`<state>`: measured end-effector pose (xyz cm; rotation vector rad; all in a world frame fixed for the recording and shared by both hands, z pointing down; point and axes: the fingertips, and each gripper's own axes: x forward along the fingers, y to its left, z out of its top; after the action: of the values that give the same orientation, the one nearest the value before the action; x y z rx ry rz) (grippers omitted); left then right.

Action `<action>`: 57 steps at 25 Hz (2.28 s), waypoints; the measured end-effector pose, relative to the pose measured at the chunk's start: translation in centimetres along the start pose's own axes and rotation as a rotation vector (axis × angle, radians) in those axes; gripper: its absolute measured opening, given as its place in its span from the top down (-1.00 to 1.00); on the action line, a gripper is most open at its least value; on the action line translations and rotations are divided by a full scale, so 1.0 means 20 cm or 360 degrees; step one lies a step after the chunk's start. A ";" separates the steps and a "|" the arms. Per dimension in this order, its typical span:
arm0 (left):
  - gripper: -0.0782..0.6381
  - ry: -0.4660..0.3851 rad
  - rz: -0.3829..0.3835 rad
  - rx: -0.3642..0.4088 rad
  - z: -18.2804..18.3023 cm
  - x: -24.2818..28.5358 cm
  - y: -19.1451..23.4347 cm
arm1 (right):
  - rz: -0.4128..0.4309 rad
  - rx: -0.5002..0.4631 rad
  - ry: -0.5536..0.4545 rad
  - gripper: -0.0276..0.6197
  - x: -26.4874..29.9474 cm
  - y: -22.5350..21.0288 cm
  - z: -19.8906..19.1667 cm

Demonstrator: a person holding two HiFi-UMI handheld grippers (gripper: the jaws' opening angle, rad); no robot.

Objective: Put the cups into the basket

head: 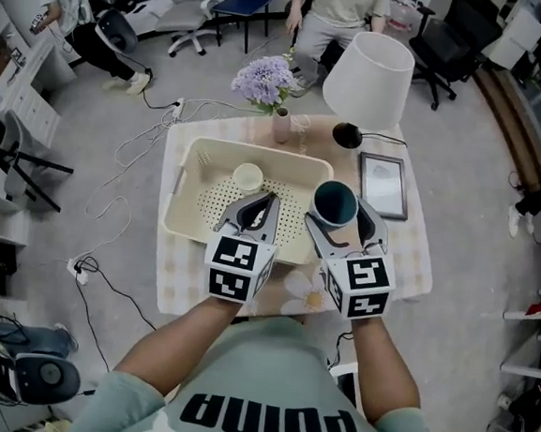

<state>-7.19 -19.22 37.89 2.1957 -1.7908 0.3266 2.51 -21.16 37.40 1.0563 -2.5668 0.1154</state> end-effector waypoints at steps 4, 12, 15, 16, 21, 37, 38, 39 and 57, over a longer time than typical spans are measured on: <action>0.78 -0.0017 0.0106 -0.0043 -0.02 -0.09 0.18 | 0.0126 -0.0046 0.0002 -0.22 0.13 0.17 0.05; 0.78 -0.0026 0.0284 -0.0137 -0.09 -0.23 0.50 | 0.0490 -0.0089 0.0018 -0.22 0.38 0.48 0.09; 0.78 -0.0021 0.0337 -0.0169 -0.10 -0.30 0.58 | 0.0670 -0.0161 0.0014 -0.23 0.41 0.60 0.10; 0.78 -0.0018 0.0346 -0.0175 -0.10 -0.31 0.60 | 0.0712 -0.0190 0.0024 -0.23 0.42 0.64 0.10; 0.78 -0.0001 0.0368 -0.0188 -0.11 -0.32 0.70 | 0.0840 -0.0292 0.0097 -0.23 0.51 0.77 0.04; 0.78 0.0075 0.0316 -0.0181 -0.15 -0.06 0.81 | 0.0933 -0.0468 0.0207 -0.23 0.70 0.80 -0.22; 0.78 0.0080 0.0312 -0.0183 -0.15 -0.06 0.81 | 0.0948 -0.0483 0.0216 -0.23 0.70 0.81 -0.23; 0.78 0.0085 0.0309 -0.0183 -0.16 -0.05 0.81 | 0.0967 -0.0499 0.0228 -0.23 0.70 0.82 -0.25; 0.78 0.0137 0.0260 -0.0221 -0.24 0.04 0.86 | 0.1039 -0.0660 0.0406 -0.23 0.78 0.84 -0.48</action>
<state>-23.87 -21.35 44.02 1.9188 -1.8896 0.3161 -16.56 -17.55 52.99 0.0346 -2.4429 -0.1091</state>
